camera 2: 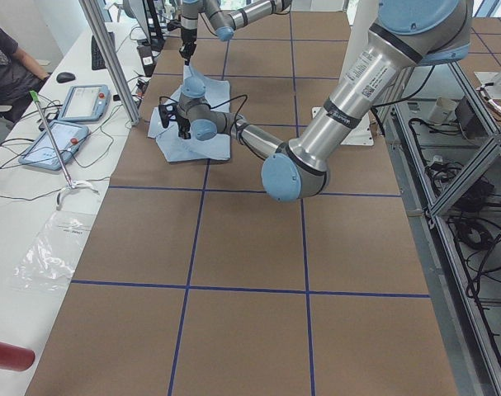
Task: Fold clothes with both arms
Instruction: 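Lift the hem with both grippers and fold it toward the collar, then open both grippers to release the hem beside the collar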
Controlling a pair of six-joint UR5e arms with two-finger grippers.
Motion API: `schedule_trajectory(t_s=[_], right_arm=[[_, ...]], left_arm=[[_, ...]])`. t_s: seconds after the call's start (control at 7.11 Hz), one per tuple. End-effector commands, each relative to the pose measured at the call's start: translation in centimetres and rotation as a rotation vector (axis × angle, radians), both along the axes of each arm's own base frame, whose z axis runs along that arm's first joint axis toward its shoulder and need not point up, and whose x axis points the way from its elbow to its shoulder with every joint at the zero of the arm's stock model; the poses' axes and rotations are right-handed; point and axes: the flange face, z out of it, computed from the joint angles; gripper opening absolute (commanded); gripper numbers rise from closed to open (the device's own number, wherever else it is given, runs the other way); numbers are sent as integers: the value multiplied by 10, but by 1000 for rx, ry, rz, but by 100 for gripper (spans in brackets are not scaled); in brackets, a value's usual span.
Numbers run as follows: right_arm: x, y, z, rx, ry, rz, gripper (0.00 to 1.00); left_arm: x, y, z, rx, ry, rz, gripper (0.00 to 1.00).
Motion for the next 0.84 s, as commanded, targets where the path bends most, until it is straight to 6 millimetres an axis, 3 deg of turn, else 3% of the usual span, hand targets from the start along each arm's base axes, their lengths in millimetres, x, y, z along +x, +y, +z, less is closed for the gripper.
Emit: schedule_trajectory(t_s=[0.0, 0.14, 0.28, 0.56, 0.7], right_arm=[[-4, -3, -4, 17, -7, -1, 24], [-14, -1, 4, 57, -14, -4, 99], [-18, 0, 8, 61, -11, -9, 100], [-18, 4, 17, 60, -6, -16, 100], [-32, 29, 36, 63, -2, -51, 100]], left_arm=[[3, -4, 7, 4, -5, -1, 28], [2, -4, 9, 7, -7, 0, 61], [0, -4, 11, 11, -10, 1, 99], [-6, 0, 20, 21, -23, 7, 99], [-11, 7, 19, 29, -16, 7, 99]])
